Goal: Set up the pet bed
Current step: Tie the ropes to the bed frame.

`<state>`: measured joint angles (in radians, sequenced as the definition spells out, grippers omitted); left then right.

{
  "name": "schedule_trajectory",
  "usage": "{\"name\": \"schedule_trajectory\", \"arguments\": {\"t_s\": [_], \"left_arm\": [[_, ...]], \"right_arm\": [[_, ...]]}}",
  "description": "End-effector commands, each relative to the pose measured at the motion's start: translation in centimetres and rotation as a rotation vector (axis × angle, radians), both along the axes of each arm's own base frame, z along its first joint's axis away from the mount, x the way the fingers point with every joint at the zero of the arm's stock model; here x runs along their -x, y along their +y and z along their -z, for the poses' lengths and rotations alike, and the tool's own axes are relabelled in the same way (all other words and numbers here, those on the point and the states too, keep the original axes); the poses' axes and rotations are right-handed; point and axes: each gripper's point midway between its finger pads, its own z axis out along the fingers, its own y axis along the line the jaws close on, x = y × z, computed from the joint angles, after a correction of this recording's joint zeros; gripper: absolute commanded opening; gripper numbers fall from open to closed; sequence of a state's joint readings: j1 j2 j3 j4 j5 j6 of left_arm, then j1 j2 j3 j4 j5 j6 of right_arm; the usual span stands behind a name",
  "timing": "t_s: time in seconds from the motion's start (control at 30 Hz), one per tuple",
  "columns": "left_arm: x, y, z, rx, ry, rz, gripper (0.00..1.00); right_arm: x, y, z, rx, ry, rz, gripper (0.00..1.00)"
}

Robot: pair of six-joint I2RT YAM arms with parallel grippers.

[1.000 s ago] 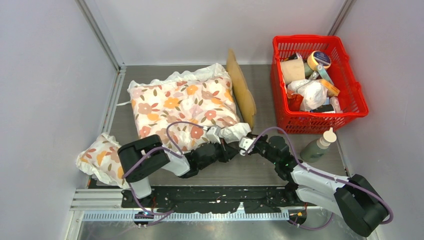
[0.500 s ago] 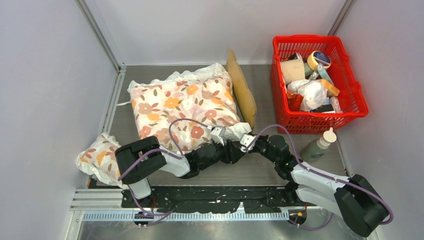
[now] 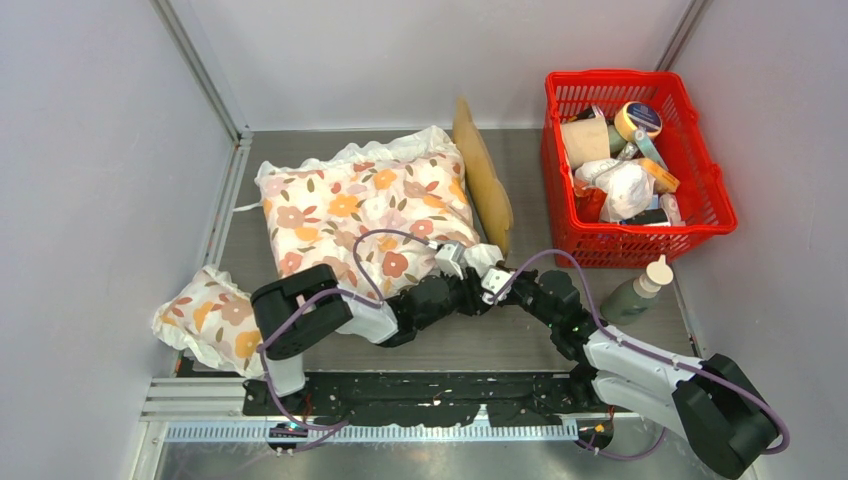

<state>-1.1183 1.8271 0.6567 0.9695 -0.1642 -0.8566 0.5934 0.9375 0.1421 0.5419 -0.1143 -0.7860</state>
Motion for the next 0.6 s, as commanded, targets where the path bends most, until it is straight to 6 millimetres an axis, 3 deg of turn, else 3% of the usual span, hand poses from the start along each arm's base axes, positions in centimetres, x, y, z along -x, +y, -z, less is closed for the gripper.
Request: {"name": "schedule_trajectory", "arguments": {"t_s": [0.0,0.4,0.57], "left_arm": [[-1.3,-0.7,-0.5,0.002,0.023,-0.034,0.42],[-0.9,0.8,1.8,-0.035,0.125,-0.087,0.48],[-1.6,-0.1,0.8,-0.010,0.090,-0.086,0.50]], "right_arm": [[-0.9,-0.3,-2.0,-0.044,-0.057,0.035,0.05],[-0.9,-0.2,-2.1,-0.050,-0.065,0.032,0.05],[-0.9,-0.2,-2.1,-0.051,-0.065,0.030,0.05]]}}
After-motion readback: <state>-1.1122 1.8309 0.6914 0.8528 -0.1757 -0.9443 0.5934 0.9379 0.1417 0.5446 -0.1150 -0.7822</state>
